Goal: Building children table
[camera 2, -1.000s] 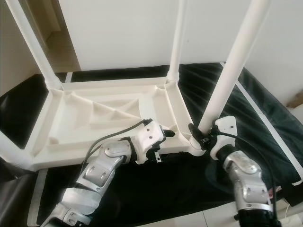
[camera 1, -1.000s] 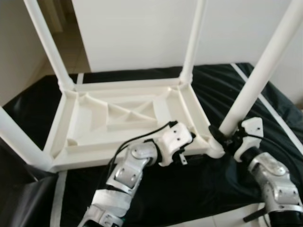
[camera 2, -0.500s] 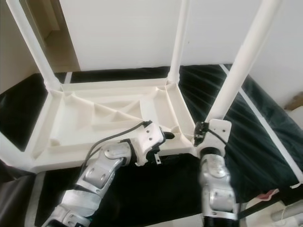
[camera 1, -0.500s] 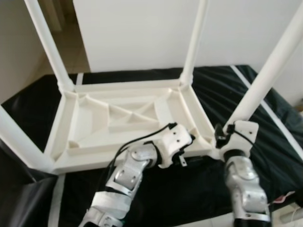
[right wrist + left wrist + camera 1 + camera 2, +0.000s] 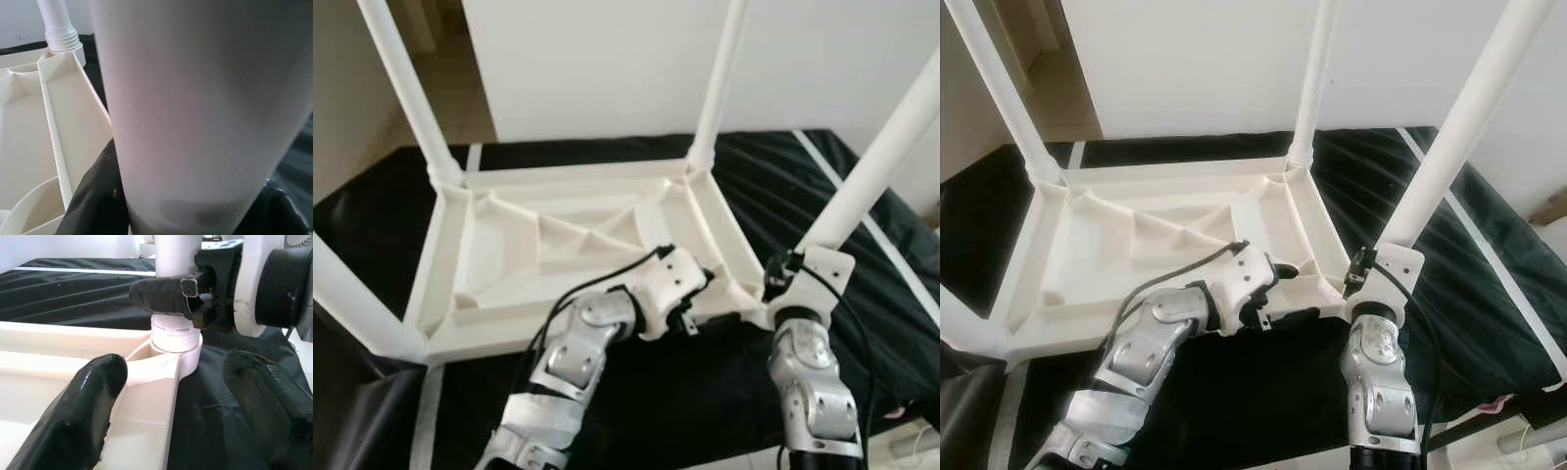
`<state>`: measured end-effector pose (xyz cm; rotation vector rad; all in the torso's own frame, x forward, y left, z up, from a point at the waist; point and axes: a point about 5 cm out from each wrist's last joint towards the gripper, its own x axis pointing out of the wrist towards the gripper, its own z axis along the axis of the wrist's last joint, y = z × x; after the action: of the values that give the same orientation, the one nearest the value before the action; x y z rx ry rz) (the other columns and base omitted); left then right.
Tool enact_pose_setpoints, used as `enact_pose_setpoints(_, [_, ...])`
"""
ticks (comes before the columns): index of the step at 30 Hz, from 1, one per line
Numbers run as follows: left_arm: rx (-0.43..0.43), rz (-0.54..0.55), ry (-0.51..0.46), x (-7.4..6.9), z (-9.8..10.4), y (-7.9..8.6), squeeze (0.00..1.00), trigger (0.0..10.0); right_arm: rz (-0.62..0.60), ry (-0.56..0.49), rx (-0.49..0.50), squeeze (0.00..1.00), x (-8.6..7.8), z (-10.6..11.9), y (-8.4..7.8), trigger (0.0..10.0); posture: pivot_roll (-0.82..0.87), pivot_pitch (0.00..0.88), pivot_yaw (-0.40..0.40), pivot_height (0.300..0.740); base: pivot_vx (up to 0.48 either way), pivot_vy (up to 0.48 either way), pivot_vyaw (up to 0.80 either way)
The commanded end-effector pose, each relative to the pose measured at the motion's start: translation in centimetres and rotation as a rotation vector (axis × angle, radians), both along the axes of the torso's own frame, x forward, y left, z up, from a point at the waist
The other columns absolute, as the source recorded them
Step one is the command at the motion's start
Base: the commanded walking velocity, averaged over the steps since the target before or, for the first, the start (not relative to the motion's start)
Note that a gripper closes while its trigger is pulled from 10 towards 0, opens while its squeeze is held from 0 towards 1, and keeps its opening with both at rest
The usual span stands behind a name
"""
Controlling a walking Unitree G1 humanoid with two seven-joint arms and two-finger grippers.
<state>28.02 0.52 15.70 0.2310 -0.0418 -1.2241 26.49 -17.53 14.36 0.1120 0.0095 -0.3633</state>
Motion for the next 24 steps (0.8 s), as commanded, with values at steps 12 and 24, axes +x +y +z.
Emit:
enact_pose_setpoints(12, [-0.029,0.086,-0.035,0.0,0.3,0.1,0.0,10.0,0.211,-0.082,0.047,1.0,-0.1,0.4,1.4,10.0,-0.05,0.0,-0.048,0.74,0.0,0.0,0.0])
enact_pose_setpoints(24, [-0.002,0.063,-0.058,0.0,0.2,0.2,0.0,10.0,0.418,-0.013,-0.118,0.0,-1.1,-0.8,-3.7,10.0,-0.06,0.0,-0.035,0.74,0.0,0.0,0.0])
